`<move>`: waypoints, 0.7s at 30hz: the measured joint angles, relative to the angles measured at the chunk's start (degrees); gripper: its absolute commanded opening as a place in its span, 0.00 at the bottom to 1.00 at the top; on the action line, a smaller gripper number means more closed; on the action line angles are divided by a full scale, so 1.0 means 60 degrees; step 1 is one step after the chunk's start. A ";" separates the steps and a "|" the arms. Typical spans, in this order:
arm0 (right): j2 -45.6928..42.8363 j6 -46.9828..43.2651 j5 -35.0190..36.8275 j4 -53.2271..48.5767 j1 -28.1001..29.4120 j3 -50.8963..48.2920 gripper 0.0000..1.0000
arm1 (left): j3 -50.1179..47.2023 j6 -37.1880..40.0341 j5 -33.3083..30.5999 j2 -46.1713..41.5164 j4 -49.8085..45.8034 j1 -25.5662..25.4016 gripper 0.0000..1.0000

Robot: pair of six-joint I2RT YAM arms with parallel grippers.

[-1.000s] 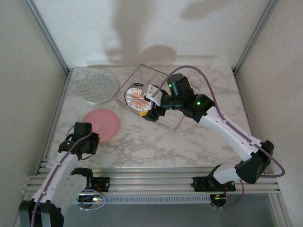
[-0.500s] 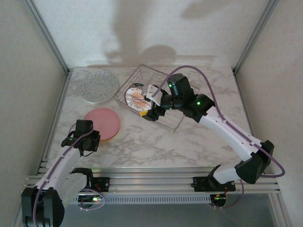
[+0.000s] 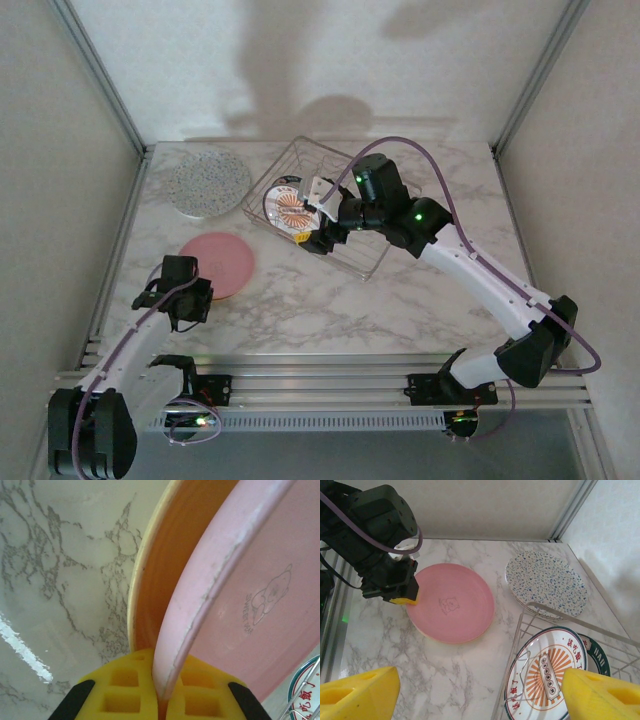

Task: Unload the plates from the dish rack

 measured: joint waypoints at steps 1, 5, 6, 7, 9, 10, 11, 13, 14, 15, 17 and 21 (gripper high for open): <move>0.0000 0.0015 0.0004 0.0000 0.0000 0.0000 0.85 | 0.0000 -0.0004 0.0025 0.0022 0.0040 0.0000 0.09; 0.0004 0.0113 0.0142 0.0004 0.0000 0.0000 0.85 | 0.0000 -0.0004 0.0087 0.0109 0.0186 0.0011 0.17; 0.0007 0.0153 0.0178 0.0007 0.0000 0.0000 0.85 | 0.0000 -0.0004 0.0098 0.0124 0.0219 0.0018 0.20; 0.0007 0.0189 0.0189 0.0007 0.0000 0.0000 0.85 | 0.0000 -0.0011 0.0120 0.0124 0.0233 0.0018 0.22; 0.0004 0.0222 0.0240 0.0007 0.0007 0.0000 0.85 | 0.0000 0.0007 0.0171 0.0120 0.0262 0.0018 0.25; 0.0004 0.0237 0.0244 0.0007 0.0007 0.0000 0.85 | 0.0000 0.0007 0.0193 0.0120 0.0262 0.0018 0.26; 0.0004 0.0255 0.0251 0.0007 0.0015 0.0000 0.85 | 0.0000 0.0004 0.0208 0.0113 0.0284 0.0018 0.27; 0.0007 0.0284 0.0248 0.0007 0.0015 0.0000 0.85 | 0.0000 -0.0004 0.0270 0.0095 0.0299 0.0018 0.32; 0.0007 0.0291 0.0251 0.0007 0.0015 0.0000 0.85 | 0.0000 -0.0025 0.0288 0.0069 0.0302 0.0018 0.33; 0.0004 0.0299 0.0248 0.0007 0.0015 0.0000 0.85 | 0.0004 -0.0029 0.0299 0.0033 0.0302 0.0018 0.34; 0.0004 0.0339 0.0237 0.0011 0.0015 0.0000 0.85 | 0.0007 -0.0033 0.0302 -0.0022 0.0270 0.0018 0.37; 0.0004 0.0492 0.0062 0.0015 0.0015 0.0000 0.85 | 0.0135 -0.0040 0.0299 -0.0036 0.0131 0.0018 0.44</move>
